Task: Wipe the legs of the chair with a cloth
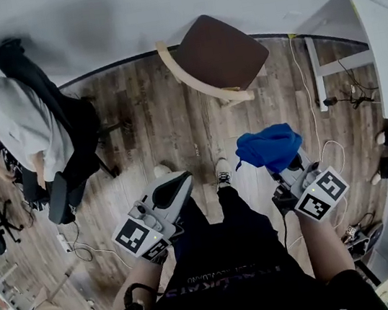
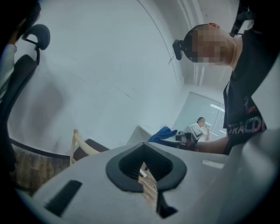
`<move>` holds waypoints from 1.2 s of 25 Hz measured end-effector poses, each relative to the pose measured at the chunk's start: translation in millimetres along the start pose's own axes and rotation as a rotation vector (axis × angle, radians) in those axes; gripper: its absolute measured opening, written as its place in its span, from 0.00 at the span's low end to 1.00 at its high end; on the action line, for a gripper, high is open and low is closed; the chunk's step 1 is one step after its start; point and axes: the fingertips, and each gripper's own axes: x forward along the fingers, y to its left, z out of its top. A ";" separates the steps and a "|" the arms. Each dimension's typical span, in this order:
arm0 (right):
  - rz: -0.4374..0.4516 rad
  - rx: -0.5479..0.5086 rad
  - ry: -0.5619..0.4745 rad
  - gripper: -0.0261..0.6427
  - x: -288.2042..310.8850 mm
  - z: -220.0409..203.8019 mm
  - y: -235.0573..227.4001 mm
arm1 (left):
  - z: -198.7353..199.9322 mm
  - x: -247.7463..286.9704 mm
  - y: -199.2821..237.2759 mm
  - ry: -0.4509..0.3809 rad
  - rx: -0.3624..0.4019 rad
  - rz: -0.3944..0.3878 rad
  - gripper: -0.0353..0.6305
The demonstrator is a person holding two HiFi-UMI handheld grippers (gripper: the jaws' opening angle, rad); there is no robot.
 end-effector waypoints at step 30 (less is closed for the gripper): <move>-0.284 0.222 0.004 0.14 147.1 -208.3 -183.9 | -212.9 45.9 214.8 0.181 0.349 -0.297 0.05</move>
